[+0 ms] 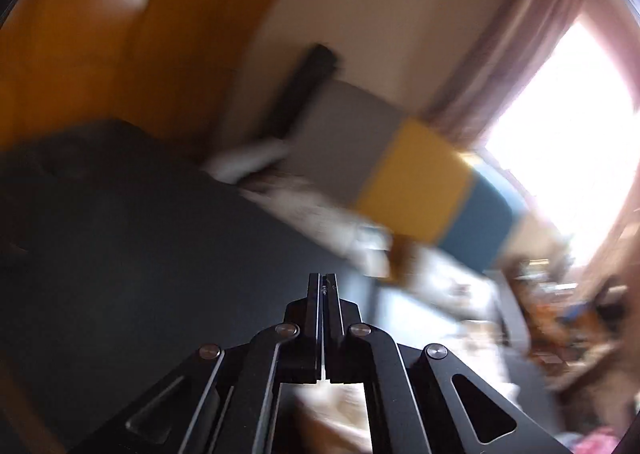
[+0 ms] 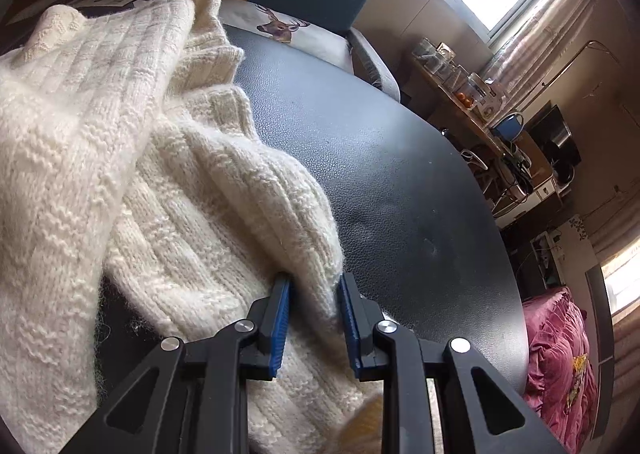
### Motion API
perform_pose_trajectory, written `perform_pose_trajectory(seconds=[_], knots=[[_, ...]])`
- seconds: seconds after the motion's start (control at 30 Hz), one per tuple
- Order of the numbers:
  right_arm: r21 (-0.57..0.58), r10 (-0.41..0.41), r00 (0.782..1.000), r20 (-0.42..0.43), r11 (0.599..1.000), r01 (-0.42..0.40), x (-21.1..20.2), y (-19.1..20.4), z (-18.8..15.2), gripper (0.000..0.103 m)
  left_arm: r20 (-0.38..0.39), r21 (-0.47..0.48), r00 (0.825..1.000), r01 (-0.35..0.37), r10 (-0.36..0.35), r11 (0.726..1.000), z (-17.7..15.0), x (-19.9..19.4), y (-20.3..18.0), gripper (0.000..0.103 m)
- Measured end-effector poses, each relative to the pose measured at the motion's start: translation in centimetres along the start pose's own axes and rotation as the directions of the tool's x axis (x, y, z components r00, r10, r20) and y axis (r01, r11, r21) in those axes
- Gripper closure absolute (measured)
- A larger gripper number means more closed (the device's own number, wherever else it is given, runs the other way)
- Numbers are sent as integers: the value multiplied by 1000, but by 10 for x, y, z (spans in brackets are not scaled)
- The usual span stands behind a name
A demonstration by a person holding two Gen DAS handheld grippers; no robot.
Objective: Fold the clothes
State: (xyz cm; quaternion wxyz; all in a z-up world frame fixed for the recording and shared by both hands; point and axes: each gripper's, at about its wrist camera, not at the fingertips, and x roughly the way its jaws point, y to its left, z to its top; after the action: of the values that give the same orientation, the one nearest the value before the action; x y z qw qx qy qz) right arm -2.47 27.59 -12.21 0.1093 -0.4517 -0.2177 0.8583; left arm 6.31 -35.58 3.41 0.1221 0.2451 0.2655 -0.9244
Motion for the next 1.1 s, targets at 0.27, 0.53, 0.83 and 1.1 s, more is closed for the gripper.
perform_pose_trajectory(seconds=[0.27,0.53,0.83,1.1], knots=[[38,-22,999,32,999,21,0,2,-5,79,-317,-223,878,298,-358,928,-73,32,10,64],[37,-57,995,83,998,54,-2,10,-13,79,-377,-677,668,274,-642,683,-134,100,-2,28],[12,-95,991,96,995,95,-2,16,-13,79,-319,-700,855,79,-409,710,-141,128,-7,97],[-10,-124,987,102,992,125,-1,18,-12,79,-63,196,998,-13,26,980,-90,66,-127,96]])
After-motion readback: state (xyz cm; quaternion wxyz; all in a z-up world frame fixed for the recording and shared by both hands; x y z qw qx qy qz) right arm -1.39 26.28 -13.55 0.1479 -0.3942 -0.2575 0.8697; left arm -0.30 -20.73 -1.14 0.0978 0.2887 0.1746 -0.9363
